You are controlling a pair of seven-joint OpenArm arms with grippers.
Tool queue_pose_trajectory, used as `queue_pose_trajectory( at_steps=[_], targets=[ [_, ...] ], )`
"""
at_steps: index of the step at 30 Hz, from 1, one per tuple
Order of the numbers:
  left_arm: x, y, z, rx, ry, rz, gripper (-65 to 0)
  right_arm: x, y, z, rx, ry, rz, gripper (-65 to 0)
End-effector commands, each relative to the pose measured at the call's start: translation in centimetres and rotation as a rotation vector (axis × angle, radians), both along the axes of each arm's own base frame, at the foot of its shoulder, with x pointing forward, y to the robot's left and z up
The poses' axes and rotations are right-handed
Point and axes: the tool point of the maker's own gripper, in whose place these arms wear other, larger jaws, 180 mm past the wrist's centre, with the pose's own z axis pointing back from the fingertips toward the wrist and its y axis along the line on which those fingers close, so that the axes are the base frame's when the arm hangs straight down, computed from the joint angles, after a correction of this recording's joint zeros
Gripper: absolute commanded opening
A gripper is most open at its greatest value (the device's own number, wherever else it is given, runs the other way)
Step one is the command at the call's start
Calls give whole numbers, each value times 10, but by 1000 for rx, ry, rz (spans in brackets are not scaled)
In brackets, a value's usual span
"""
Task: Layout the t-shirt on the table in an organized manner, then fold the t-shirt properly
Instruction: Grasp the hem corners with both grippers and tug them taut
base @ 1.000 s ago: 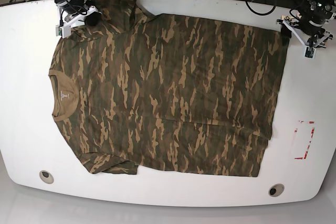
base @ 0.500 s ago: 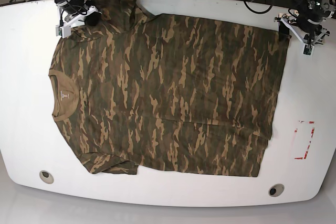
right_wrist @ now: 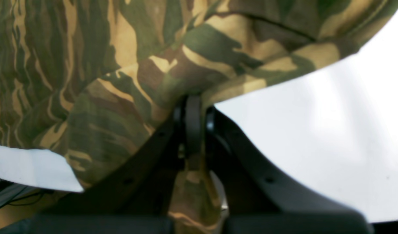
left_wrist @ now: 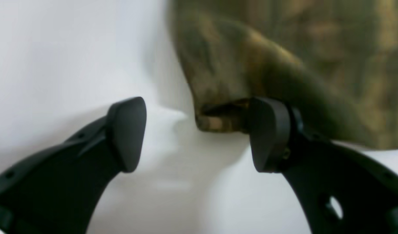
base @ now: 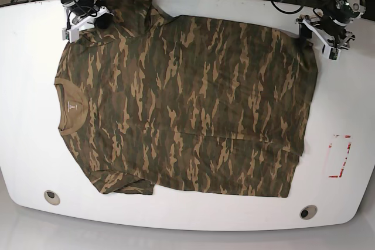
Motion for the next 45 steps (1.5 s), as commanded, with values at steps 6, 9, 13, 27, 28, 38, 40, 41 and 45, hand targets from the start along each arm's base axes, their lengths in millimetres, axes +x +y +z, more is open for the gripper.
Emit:
queue_pose_trajectory(
  at_steps=[6,9,13,27,28,38,40,41,45],
  targets=[
    [-15,-2,-14,16,75,-24,-202,-11,-1,-4,-15,49,8,-650],
    [-15,-2,-14,16,75,-24,-249,-11,-2,-5,-15,50,5,-650],
    [-15,-2,-14,16,75,-24,-353,-11,-4,-4,-19,50,7,-650],
    [-15,1,-13,28,77,-26,-601,-11,-10,-3,-32,51,9,-650],
    [-15,1,-13,28,77,-26,-619,-11,-10,-3,-32,51,9,-650],
    [-8,1,-3,42,47,-34,-623,-11,-10,-3,-34,52,10,-650],
    [-5,0,2,48,31,-40,-623,-10,-10,-1,-38,46,14,-650],
    [-2,-1,7,55,16,-46,-623,-7,-12,4,-52,35,19,-650],
    [6,-4,21,76,-24,-63,-623,-1,-14,15,-81,5,31,-650]
  ],
)
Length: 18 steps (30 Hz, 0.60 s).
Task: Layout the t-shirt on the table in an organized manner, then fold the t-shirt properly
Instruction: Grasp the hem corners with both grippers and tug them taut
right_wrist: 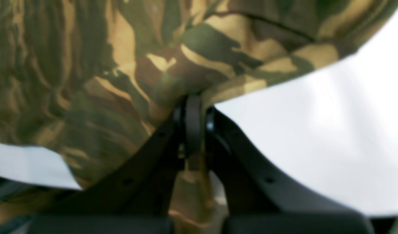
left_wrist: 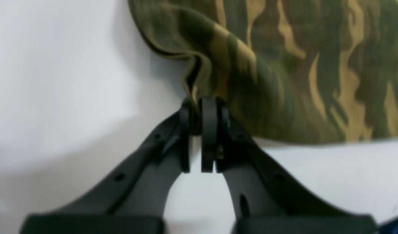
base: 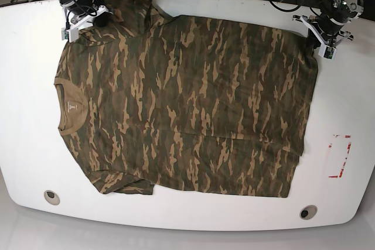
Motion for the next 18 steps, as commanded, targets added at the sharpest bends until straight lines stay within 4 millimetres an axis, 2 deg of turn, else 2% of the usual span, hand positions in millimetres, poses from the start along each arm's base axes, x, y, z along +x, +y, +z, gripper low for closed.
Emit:
queue_pose_trajectory(
  at_steps=[1,5,9,13,18],
  targets=[
    [9,0,17,24,-49,-22,-623,4,-7,13,-49,-22,13,-650],
    [16,-4,29,39,-83,-41,-623,10,-8,19,-62,-44,21,-650],
    [22,-18,34,39,-101,-89,-623,15,-8,24,-53,-72,21,-650],
    [28,-33,39,35,-116,-137,-623,27,-14,38,-30,-136,35,-650],
    [29,-35,43,73,-81,-173,-623,37,-18,53,-1,-201,48,-650]
  ],
)
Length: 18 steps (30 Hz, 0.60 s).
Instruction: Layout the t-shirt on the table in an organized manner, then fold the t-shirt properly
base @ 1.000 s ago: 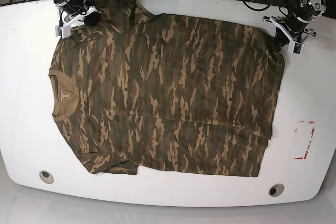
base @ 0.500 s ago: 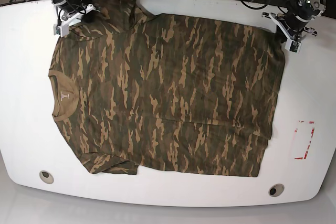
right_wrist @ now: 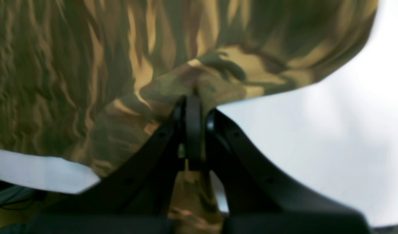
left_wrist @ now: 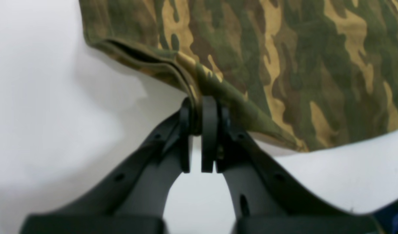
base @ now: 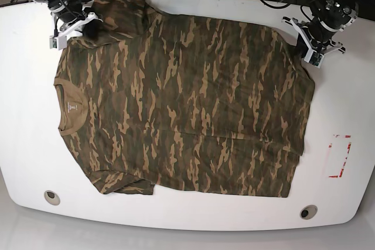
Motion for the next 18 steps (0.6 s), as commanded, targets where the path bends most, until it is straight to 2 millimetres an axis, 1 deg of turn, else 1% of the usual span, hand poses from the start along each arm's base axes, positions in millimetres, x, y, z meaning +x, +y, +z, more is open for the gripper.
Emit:
queue_pose_trajectory(
  at_steps=[1,4,6,7,10,14,18],
  targets=[
    [8,3,13,38,-18,-26,-623,13,-6,20,3,-80,21,-650],
    [22,-7,23,41,-55,-56,-623,22,-9,29,6,-118,31,-650],
    [26,-7,28,42,-72,-55,-623,24,-10,30,3,-124,33,-650],
    [33,-7,32,41,-90,-54,-623,28,-11,33,-2,-133,36,-650],
    [47,-4,40,60,-111,-47,-623,35,-12,35,-1,-151,33,-650],
    [60,3,46,93,-95,-29,-623,44,-14,40,7,-167,9,-650],
    [78,9,58,120,-106,-9,-623,60,-18,50,3,-206,-4,-650]
  ],
)
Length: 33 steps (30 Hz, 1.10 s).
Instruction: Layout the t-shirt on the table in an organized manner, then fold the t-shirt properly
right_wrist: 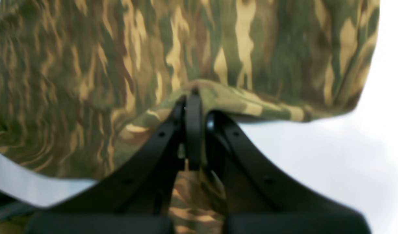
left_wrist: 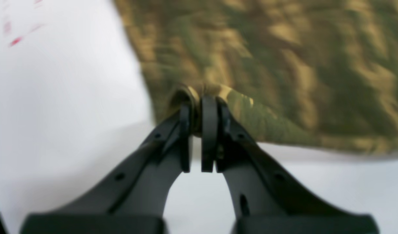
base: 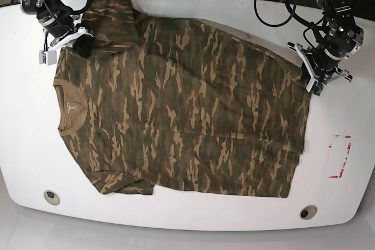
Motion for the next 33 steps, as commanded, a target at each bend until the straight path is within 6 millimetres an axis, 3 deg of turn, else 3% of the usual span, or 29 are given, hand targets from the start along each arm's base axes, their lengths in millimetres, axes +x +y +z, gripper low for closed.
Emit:
queue_pose_trajectory(
  at_steps=[1,7,12,18,33],
  targets=[
    [19,2,21,9,-64,0,-623,23,-8,22,-25,-85,1,-650],
    [32,3,29,26,-92,0,-623,42,-9,25,0,-119,-8,-650],
    [46,-8,40,25,-126,-31,-623,56,-23,20,36,-105,-52,-650],
    [63,-6,44,9,-144,-22,-623,75,-36,14,81,-102,-79,-650],
    [107,6,17,-101,-64,32,-621,114,-58,5,181,-94,-122,-650]
  ],
)
